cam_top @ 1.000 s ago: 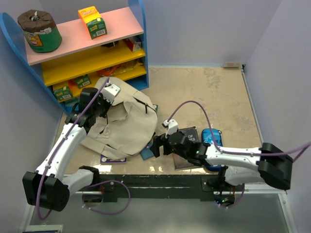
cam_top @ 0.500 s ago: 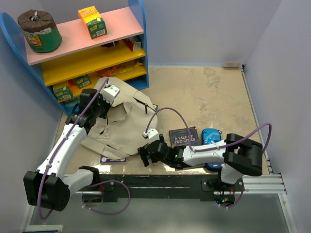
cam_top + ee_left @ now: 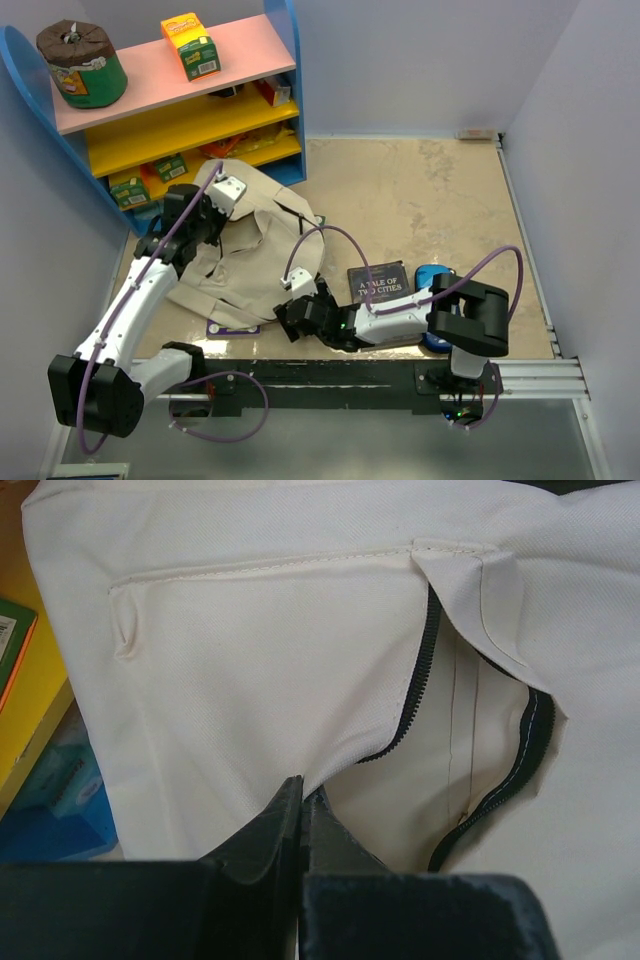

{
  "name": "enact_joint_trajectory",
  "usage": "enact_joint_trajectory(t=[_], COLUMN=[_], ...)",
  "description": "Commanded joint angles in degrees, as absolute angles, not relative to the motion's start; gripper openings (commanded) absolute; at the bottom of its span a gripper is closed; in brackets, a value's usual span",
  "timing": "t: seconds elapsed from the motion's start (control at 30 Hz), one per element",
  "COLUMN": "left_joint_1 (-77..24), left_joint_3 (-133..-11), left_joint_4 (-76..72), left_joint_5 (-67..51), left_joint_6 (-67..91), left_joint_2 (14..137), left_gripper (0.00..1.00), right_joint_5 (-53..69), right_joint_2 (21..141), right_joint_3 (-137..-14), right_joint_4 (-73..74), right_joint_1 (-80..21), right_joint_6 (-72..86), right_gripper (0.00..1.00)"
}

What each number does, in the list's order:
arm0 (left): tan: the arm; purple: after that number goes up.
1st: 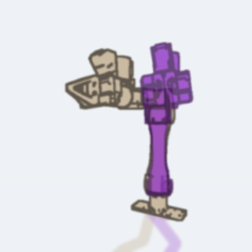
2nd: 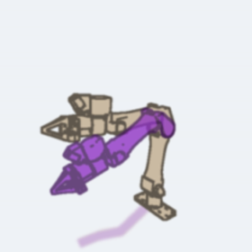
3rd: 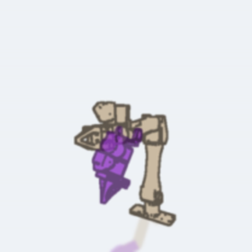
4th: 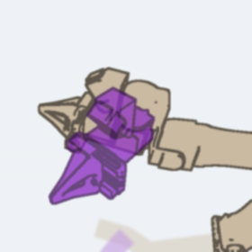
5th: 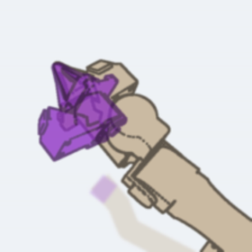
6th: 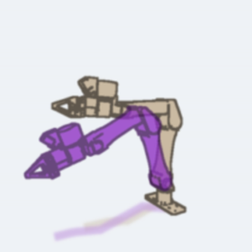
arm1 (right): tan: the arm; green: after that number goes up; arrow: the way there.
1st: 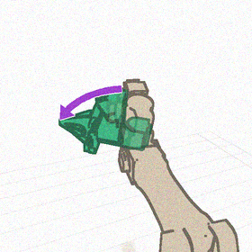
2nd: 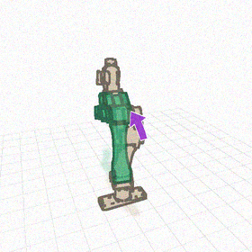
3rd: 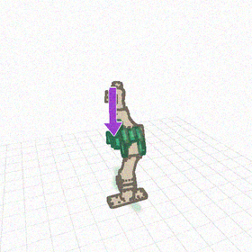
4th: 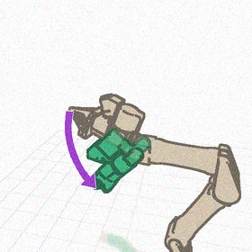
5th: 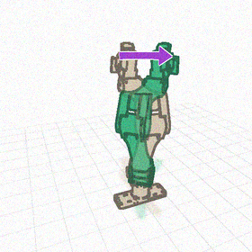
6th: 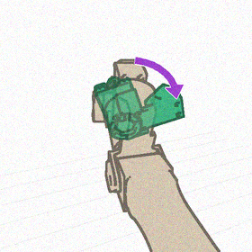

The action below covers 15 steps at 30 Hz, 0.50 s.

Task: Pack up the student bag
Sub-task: Pick up the personal item from the center of the board.

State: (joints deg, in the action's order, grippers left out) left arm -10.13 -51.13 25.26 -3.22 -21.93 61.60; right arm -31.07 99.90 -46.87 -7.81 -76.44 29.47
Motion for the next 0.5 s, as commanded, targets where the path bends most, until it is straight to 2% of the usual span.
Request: enact_joint_trajectory(t=[0.0,0.07,0.2,0.47], left_joint_1=[-9.58,-9.58,-9.58,-9.58], left_joint_3=[-51.06,-51.15,-51.24,-52.20], left_joint_4=[22.85,22.85,22.94,23.03], left_joint_5=[-3.87,-4.22,-5.10,-5.45], left_joint_6=[-21.62,-21.62,-21.27,-20.57], left_joint_2=[59.77,59.77,60.12,61.26], left_gripper=[0.00,0.00,0.00,0.00], right_joint_5=[-32.52,-32.69,-32.96,-30.85], right_joint_2=[98.71,94.24,85.10,71.12], right_joint_3=[-44.13,-41.42,-37.71,-36.38], right_joint_4=[-7.38,-7.82,-6.16,1.66], right_joint_1=[-76.73,-76.82,-76.90,-79.80], right_joint_6=[31.11,32.16,33.66,34.72], right_gripper=[0.86,0.81,0.65,0.54])
